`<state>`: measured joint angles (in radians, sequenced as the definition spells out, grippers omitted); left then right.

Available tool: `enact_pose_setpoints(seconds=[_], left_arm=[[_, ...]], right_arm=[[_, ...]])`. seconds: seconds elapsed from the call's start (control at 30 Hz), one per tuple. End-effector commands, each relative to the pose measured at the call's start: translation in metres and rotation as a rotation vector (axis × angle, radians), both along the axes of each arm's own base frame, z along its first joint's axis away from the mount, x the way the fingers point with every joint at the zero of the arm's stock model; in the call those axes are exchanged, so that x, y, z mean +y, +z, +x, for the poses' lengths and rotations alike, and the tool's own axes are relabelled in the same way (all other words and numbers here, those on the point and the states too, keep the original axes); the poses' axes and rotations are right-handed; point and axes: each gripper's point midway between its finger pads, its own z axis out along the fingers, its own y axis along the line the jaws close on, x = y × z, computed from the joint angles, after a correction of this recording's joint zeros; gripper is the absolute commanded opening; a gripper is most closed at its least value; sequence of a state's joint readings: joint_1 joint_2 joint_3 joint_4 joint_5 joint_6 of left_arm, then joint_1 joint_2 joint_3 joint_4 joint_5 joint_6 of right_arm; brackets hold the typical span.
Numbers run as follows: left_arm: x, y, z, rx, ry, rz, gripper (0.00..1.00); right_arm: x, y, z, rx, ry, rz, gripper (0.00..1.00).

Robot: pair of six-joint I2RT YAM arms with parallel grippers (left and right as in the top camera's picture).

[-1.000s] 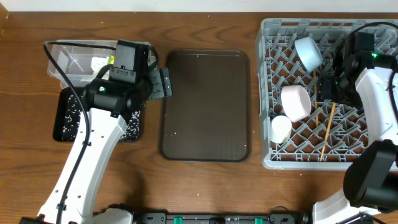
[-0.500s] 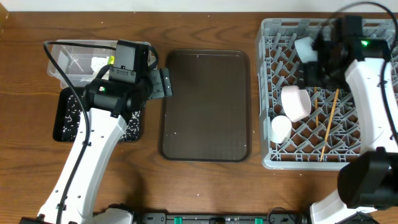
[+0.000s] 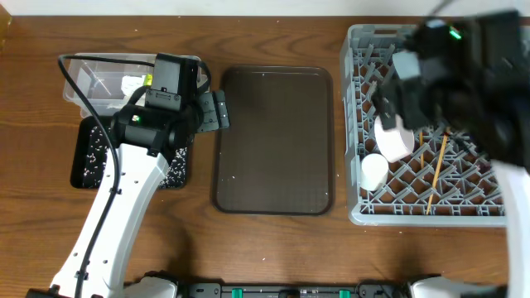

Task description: Sort waste into correct bins and load items into the dishwasher rack

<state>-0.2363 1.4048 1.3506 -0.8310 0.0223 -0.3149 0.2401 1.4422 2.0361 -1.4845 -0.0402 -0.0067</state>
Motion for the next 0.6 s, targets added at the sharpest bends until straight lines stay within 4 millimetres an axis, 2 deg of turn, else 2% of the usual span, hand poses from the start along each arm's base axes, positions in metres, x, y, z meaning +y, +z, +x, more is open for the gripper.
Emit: enact_pose_setpoints(seconds=[0.0,0.03,0.2,0.37,0.47,0.57], left_arm=[[0.003,0.0,0.002,-0.001,0.008,0.008,0.88],[0.003,0.0,0.002,-0.001,0.008,0.008,0.88],[0.003,0.0,0.002,-0.001,0.008,0.008,0.88],[0.003,0.0,0.002,-0.001,0.008,0.008,0.88],[0.003,0.0,0.002,-0.001,0.008,0.008,0.88],[0.003,0.0,0.002,-0.001,0.008,0.008,0.88]], right_arm=[[-0.009,0.011,-0.021,-0.023,-0.023,-0.011,0.99],[-0.013,0.016,-0.032,-0.035,-0.028,-0.012,0.99],[-0.028,0.045,-0.056,-0.166,-0.067,-0.013,0.99],[-0.052,0.056,-0.048,-0.281,-0.148,-0.046,0.99],[-0.057,0.052,-0.043,-0.355,-0.134,-0.027,0.99],[-0.055,0.033,-0.04,-0.423,-0.09,-0.008,0.99]])
